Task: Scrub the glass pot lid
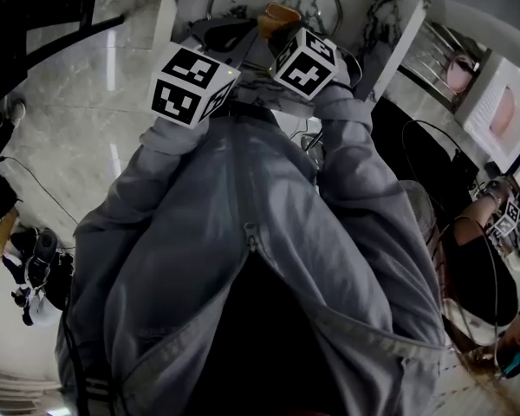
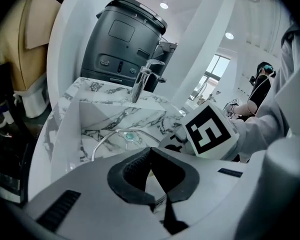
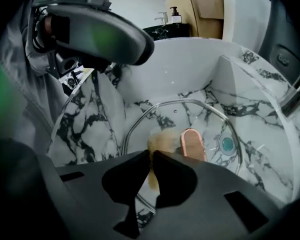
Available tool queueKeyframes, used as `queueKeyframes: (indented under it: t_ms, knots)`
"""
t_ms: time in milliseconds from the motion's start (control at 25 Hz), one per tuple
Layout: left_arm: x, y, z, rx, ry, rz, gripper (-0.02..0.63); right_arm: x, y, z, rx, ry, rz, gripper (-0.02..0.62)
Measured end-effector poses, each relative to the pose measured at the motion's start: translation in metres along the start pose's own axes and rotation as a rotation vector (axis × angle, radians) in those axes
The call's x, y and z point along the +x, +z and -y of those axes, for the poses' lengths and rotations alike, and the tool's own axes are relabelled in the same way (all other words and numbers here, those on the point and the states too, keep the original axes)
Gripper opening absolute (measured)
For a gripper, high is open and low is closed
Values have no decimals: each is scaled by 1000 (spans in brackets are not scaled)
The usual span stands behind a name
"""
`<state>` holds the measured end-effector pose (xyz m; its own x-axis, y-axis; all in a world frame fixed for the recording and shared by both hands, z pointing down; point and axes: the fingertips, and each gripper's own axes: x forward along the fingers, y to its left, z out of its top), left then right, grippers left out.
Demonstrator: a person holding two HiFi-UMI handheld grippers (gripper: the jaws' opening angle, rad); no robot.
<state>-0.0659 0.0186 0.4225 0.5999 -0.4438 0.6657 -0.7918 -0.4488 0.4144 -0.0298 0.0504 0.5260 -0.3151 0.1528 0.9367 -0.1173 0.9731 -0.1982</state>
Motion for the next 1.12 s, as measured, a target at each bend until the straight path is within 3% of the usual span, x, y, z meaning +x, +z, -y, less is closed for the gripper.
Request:
queueKeyframes:
  t_ms: [400,520,920,1120]
  knots:
    - [-13,-15,9,-4,8,12,11,14,-13,-3,-7,-136,-55,46]
    - [-12,-19,12,-3,8,10,11,19,-12,2,-8,-142,-72,46]
    - [-11,-26,15,-12,9,1,11,38,-21,-27,-29,22,-117,46]
    - [-12,-26,16,-8,6,-1,11,44,-25,-49,-29,149,-139,46]
